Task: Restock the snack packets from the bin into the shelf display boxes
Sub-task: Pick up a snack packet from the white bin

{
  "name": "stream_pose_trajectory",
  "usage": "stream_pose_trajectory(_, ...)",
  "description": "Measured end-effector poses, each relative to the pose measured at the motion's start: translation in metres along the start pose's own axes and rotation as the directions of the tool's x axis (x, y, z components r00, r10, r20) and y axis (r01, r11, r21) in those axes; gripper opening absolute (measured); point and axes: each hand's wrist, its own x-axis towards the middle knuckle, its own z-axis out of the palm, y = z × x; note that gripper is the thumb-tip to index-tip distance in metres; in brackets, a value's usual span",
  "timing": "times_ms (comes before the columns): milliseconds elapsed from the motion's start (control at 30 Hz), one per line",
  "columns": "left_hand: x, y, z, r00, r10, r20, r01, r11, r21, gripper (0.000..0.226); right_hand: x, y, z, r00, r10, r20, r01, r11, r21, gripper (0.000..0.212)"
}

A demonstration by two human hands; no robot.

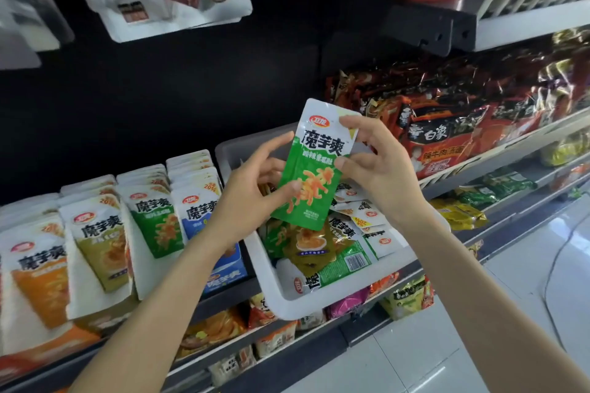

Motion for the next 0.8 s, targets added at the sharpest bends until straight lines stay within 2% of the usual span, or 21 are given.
stream_pose_trajectory(67,-0.012,0.006,-0.012,0.999,0.033,-0.033,-0.034,0.999,-0.023,0.057,0.002,-0.011,0.011,0.999,-0.026,0.043,0.026,1.0,0.011,0.052)
stream_pose_trajectory(167,-0.034,0.011,-0.033,0.993,0.066,-0.1,-0.07,0.997,-0.035,0.053,0.011,-0.026,0.027,0.988,-0.019,0.15,0.03,0.997,-0.071,0.062)
stream_pose_trajectory(233,-0.051,0.01,-0.048,0.982,0.094,-0.162,-0.094,0.996,0.009,0.054,0.019,-0.035,0.042,0.973,0.0,0.231,0.032,0.99,-0.135,0.057)
stream_pose_trajectory(300,-0.067,0.007,-0.062,0.962,0.117,-0.246,-0.093,0.99,0.109,0.054,0.025,-0.041,0.064,0.956,-0.045,0.289,0.104,0.975,-0.194,0.044)
stream_pose_trajectory(433,-0.102,-0.01,-0.094,0.845,0.151,-0.514,0.049,0.934,0.355,0.053,0.034,-0.046,0.122,0.887,-0.211,0.412,0.343,0.896,-0.281,0.028)
stream_pose_trajectory(500,-0.114,-0.018,-0.105,0.794,0.089,-0.601,0.135,0.938,0.318,0.057,0.04,-0.045,0.149,0.837,-0.283,0.469,0.452,0.84,-0.299,0.021)
stream_pose_trajectory(567,-0.118,-0.029,-0.112,0.786,-0.047,-0.616,0.254,0.934,0.253,0.064,0.045,-0.04,0.17,0.793,-0.34,0.506,0.563,0.727,-0.393,0.016)
stream_pose_trajectory(633,-0.12,-0.044,-0.118,0.798,-0.144,-0.585,0.4,0.853,0.336,0.076,0.047,-0.033,0.183,0.77,-0.384,0.508,0.626,0.606,-0.49,0.015)
stream_pose_trajectory(667,-0.123,-0.053,-0.12,0.811,-0.156,-0.564,0.447,0.788,0.425,0.078,0.047,-0.028,0.187,0.77,-0.395,0.5,0.631,0.586,-0.509,0.014)
stream_pose_trajectory(733,-0.131,-0.07,-0.122,0.835,-0.158,-0.527,0.49,0.65,0.581,0.069,0.047,-0.02,0.193,0.783,-0.401,0.475,0.62,0.571,-0.538,0.014)
stream_pose_trajectory(800,-0.139,-0.082,-0.121,0.847,-0.168,-0.504,0.502,0.567,0.653,0.055,0.048,-0.013,0.198,0.794,-0.39,0.467,0.607,0.56,-0.564,0.013)
